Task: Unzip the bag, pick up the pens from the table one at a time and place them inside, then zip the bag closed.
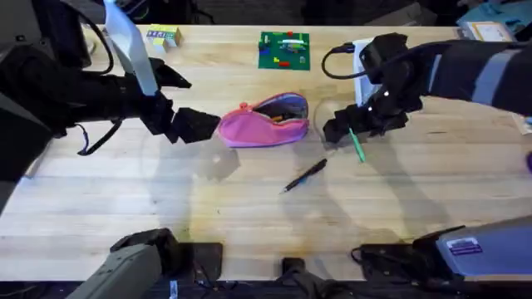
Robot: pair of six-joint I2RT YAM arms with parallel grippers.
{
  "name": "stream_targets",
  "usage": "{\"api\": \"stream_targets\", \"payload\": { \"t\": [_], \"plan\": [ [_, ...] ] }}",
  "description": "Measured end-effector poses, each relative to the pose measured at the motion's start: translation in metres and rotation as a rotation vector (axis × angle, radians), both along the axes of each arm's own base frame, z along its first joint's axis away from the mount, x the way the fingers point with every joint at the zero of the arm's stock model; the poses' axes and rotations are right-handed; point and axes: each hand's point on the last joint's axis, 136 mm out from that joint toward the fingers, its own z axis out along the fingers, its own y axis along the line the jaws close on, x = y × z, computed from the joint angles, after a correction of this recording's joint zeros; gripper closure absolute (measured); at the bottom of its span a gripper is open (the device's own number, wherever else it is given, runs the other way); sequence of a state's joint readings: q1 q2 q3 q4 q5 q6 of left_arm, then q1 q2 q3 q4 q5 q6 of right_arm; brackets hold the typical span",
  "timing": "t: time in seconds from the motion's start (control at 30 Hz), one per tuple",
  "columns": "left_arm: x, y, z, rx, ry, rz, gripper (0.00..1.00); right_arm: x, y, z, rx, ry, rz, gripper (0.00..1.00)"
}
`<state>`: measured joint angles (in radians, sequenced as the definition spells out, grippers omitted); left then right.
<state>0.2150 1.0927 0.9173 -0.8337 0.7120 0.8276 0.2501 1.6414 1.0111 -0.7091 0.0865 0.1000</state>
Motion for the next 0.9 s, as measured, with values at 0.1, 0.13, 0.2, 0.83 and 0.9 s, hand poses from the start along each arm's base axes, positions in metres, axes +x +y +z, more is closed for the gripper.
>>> {"api": "stream_targets", "payload": {
  "t": [0.1, 0.13, 0.2, 0.83, 0.9],
  "plan": [
    [0.0, 0.0, 0.0, 0.0, 0.0, 0.0, 0.007, 0.0001, 0.0014, -0.0009, 0.009, 0.003, -0.001, 0.003],
    [0.0, -0.0001, 0.0, 0.0, 0.0, 0.0, 0.007, 0.0001, 0.0017, -0.0011, 0.012, 0.004, -0.001, 0.004],
    [0.0, 0.0, 0.0, 0.0, 0.0, 0.0, 0.007, -0.0001, 0.0019, -0.0019, 0.019, 0.009, -0.004, 0.005],
    [0.0, 0.0, 0.0, 0.0, 0.0, 0.0, 0.007, 0.0029, 0.003, -0.0005, 0.026, -0.001, -0.014, 0.958],
    [0.0, 0.0, 0.0, 0.0, 0.0, 0.0, 0.007, 0.0031, 0.003, -0.0003, 0.026, -0.002, -0.015, 0.959]
  ]
}}
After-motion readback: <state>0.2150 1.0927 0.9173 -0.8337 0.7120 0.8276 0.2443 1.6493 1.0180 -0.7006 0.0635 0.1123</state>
